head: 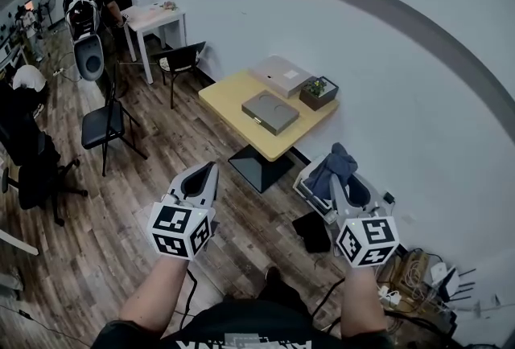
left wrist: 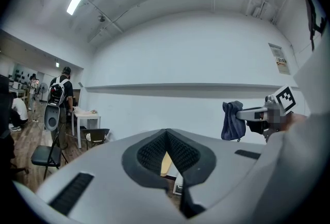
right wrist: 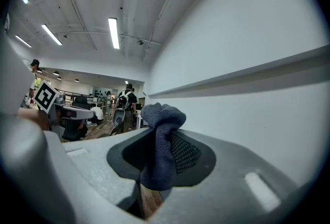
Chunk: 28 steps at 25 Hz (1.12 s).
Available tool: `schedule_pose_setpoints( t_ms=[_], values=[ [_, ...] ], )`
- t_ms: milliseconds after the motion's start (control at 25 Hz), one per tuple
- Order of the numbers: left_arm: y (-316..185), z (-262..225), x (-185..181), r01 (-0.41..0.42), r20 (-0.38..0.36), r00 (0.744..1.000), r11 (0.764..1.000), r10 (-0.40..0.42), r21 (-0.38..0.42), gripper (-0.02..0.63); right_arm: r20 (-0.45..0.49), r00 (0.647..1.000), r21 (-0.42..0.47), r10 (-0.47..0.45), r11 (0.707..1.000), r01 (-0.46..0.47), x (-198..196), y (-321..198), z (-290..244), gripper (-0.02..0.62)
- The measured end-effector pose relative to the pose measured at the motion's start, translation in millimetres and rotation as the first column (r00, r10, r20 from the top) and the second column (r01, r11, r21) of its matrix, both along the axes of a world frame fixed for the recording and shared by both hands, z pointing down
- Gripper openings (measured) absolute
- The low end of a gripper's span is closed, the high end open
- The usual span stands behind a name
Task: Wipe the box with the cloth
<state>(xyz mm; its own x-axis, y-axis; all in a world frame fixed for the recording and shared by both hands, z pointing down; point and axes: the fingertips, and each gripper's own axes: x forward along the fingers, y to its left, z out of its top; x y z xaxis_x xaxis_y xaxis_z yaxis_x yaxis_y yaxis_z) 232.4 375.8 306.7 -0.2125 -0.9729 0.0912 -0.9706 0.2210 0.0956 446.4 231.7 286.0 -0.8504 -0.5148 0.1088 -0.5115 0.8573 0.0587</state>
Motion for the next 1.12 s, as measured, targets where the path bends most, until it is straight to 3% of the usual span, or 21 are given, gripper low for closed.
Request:
schedule_pose_setpoints(
  t_ms=[440, 1120],
  values=[
    [-52.3, 0.9, -58.8, 0.089, 0.017, 0.996, 0.996, -0.089, -0.005, 0.002, 0.035, 0.997, 0.013, -0.068, 0.998, 0.068, -67.4, -80.4, -0.6, 0.1],
    [-207.3, -9.3, -113.1, 0.162, 0.013, 0.987, 0.986, -0.162, -0.047, 0.002, 0.069, 0.982, -0.01, -0.179, 0.984, 0.18, -133.6, -239.5, -11.8, 0.1]
  ],
)
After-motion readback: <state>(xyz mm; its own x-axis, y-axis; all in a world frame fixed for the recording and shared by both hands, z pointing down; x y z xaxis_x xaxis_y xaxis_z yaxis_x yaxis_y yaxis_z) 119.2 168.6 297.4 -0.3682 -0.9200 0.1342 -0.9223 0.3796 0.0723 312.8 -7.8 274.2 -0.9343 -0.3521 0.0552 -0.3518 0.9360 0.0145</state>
